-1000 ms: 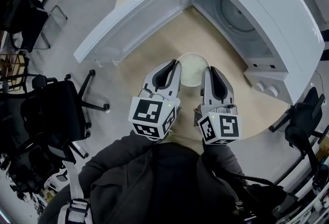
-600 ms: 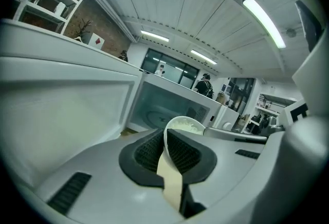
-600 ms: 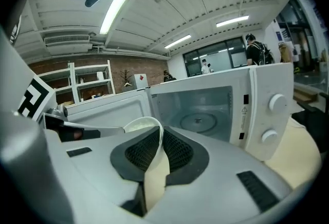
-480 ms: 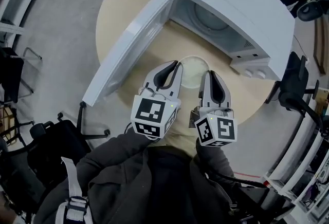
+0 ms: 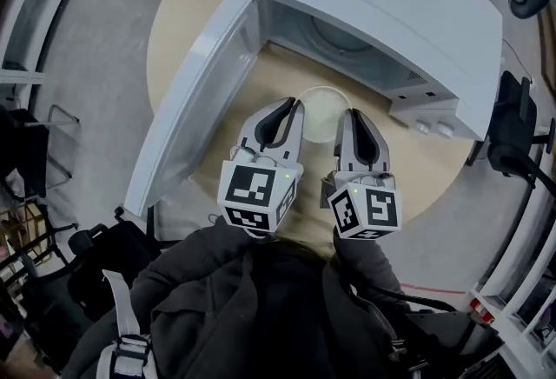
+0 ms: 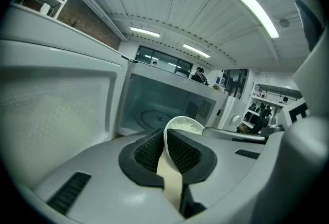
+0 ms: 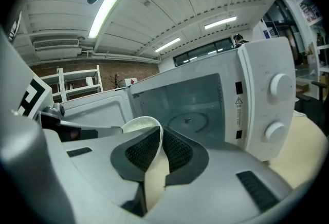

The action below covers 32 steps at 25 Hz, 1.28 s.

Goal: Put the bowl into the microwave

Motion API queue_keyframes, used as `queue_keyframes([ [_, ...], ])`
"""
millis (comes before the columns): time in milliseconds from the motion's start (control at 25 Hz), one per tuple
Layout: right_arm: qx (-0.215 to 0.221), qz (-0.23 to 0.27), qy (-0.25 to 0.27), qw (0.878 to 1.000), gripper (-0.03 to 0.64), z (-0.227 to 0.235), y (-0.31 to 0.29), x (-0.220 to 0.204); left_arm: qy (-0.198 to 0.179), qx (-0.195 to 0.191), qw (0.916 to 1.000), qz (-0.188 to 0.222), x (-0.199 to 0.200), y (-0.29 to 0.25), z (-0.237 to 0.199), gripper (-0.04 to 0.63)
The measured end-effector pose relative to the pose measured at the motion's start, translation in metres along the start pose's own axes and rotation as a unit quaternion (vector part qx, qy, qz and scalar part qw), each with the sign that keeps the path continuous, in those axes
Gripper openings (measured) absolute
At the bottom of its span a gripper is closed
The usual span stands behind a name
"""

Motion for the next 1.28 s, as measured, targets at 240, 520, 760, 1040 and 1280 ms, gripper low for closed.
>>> queue_keyframes([
  [240, -0.003, -0.004, -0.015, 1.0, 0.029, 0.023, -0.035, 0.006, 0.002, 0.016, 0.9997, -0.017, 0.003, -0.04, -0.008, 0.031],
  [520, -0.024, 0.014, -0.037, 0.999, 0.028, 0.05, -0.081, 0.023, 0.007, 0.023, 0.9994, -0.023, 0.02, -0.094, -0.018, 0.029],
  [760, -0.035, 0.024, -0.053, 0.998, 0.028, 0.059, -0.122, 0.025, 0.004, 0.034, 0.999, -0.027, 0.021, -0.135, -0.042, 0.028],
  [1040, -0.049, 0.026, -0.069, 0.996, 0.028, 0.076, -0.148, 0.03, 0.008, 0.027, 0.9993, -0.024, 0.023, -0.168, -0.051, 0.028],
  [1280, -0.067, 0.044, -0.049, 0.996, 0.029, 0.085, -0.161, 0.032, -0.014, 0.043, 0.999, 0.001, 0.03, -0.187, -0.049, 0.028],
])
Point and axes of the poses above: the fingertips, and each gripper's own axes: y backward along the fingers, z to its right, x out of its top, the point moved 7 cm from there along y, backward along the fingers, and after that the axes turned 12 degrees about -y, right-handed, at the moved point
